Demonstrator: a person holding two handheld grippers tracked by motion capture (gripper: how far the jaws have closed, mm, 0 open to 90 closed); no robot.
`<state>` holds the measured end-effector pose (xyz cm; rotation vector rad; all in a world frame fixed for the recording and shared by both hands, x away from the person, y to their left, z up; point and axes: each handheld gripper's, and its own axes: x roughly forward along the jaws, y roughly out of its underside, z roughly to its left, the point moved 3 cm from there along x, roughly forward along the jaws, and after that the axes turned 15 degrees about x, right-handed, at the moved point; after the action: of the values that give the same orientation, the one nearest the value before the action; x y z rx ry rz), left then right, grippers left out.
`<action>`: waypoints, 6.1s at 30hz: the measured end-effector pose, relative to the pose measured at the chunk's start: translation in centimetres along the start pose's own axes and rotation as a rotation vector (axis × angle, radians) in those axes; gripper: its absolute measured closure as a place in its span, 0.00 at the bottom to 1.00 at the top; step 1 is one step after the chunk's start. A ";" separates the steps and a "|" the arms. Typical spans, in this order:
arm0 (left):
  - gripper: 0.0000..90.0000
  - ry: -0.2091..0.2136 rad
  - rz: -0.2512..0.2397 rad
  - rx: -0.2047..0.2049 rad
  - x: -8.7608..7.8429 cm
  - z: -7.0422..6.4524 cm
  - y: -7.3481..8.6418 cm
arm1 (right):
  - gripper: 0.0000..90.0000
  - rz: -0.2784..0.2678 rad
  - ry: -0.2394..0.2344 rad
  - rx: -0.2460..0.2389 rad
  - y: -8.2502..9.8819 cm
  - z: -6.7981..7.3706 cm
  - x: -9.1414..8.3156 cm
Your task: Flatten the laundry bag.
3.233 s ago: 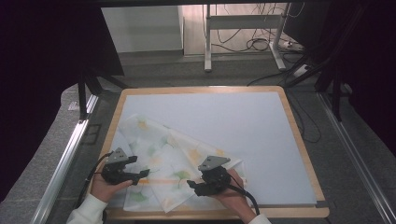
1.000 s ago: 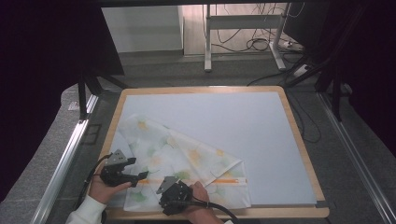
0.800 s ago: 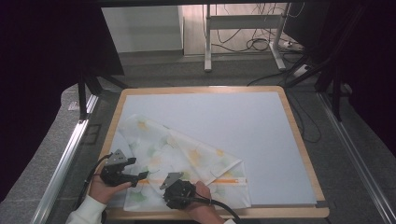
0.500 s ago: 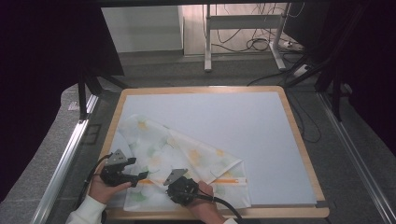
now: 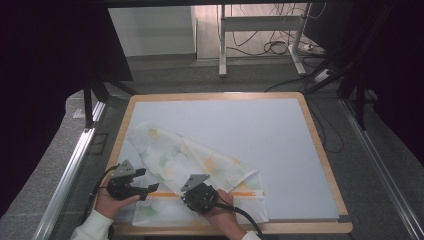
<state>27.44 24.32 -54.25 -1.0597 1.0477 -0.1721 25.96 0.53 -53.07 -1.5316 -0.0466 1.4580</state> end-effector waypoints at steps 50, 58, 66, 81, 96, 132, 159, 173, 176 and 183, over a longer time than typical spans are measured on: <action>0.24 0.004 0.028 0.014 0.5 -0.1 0.2 | 0.96 -0.233 0.098 0.160 -3.4 -9.0 -6.9; 0.24 0.003 0.029 0.017 0.5 -0.1 0.1 | 0.96 -0.252 0.109 0.181 -4.0 -10.3 -7.0; 0.23 0.004 0.030 0.021 0.5 -0.1 0.2 | 0.96 -0.261 0.122 0.210 -3.9 -11.5 -7.3; 0.23 0.007 0.026 0.015 0.5 0.0 0.2 | 0.96 -0.259 0.151 0.244 -4.8 -13.7 -6.7; 0.24 0.010 0.024 0.013 0.5 0.0 0.2 | 0.96 -0.234 0.237 0.279 -6.5 -17.0 -6.8; 0.23 0.020 0.023 0.007 0.4 0.2 0.5 | 0.44 -0.339 0.426 0.479 -8.1 -26.1 -8.4; 0.23 0.014 0.026 0.024 0.4 -0.3 0.2 | 0.99 -0.086 0.171 0.274 -1.2 -17.8 -6.5; 0.23 0.024 0.018 0.036 0.7 -0.9 -0.4 | 0.99 -0.095 0.088 0.272 6.2 -12.9 -10.1; 0.23 0.033 0.016 0.044 0.9 -1.2 -0.7 | 0.99 -0.094 0.085 0.277 7.3 -12.0 -10.6; 0.23 0.058 0.010 0.063 1.4 -2.0 -1.6 | 0.99 -0.097 0.101 0.290 9.1 -11.4 -11.6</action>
<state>27.21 21.42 -54.09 -0.9972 1.0931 -0.2276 26.38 -18.11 -52.65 -1.3439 0.1433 1.2492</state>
